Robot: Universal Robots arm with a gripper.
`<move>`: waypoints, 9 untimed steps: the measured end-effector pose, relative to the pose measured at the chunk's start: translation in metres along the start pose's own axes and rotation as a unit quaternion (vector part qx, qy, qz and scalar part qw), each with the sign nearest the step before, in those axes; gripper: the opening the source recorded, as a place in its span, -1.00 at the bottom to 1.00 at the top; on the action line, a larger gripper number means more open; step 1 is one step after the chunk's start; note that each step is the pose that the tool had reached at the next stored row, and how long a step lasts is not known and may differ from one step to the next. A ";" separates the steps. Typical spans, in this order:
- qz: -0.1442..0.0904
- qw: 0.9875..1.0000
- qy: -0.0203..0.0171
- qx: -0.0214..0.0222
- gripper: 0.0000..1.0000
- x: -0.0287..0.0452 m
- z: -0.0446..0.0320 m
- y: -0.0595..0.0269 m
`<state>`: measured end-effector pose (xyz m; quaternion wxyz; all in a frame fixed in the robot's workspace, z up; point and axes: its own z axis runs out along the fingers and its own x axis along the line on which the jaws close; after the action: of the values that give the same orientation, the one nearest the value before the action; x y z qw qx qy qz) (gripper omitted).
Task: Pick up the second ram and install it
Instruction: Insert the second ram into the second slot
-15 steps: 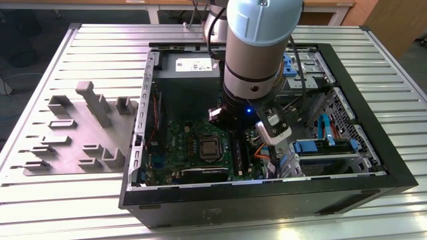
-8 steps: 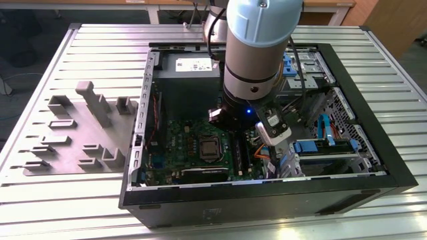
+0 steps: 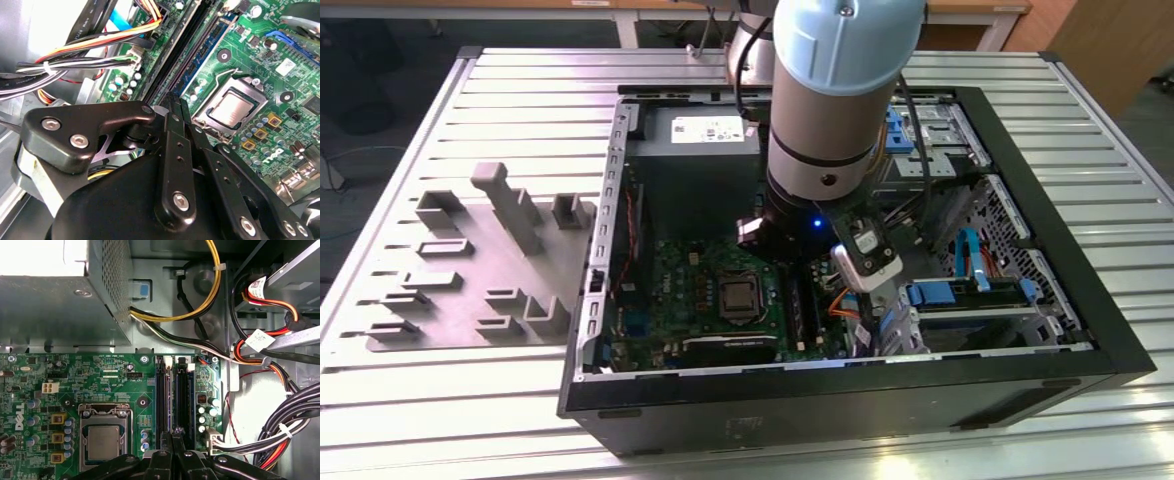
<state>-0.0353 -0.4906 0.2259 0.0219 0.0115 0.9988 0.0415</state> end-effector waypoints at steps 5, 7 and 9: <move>0.000 1.000 0.000 0.000 -0.76 0.0000 0.0001 0.0000; 0.001 1.000 0.000 0.000 -0.76 0.0000 0.0003 0.0000; 0.001 1.000 0.000 0.000 -0.76 0.0000 0.0006 -0.0001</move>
<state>-0.0353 -0.4906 0.2253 0.0219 0.0128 0.9988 0.0414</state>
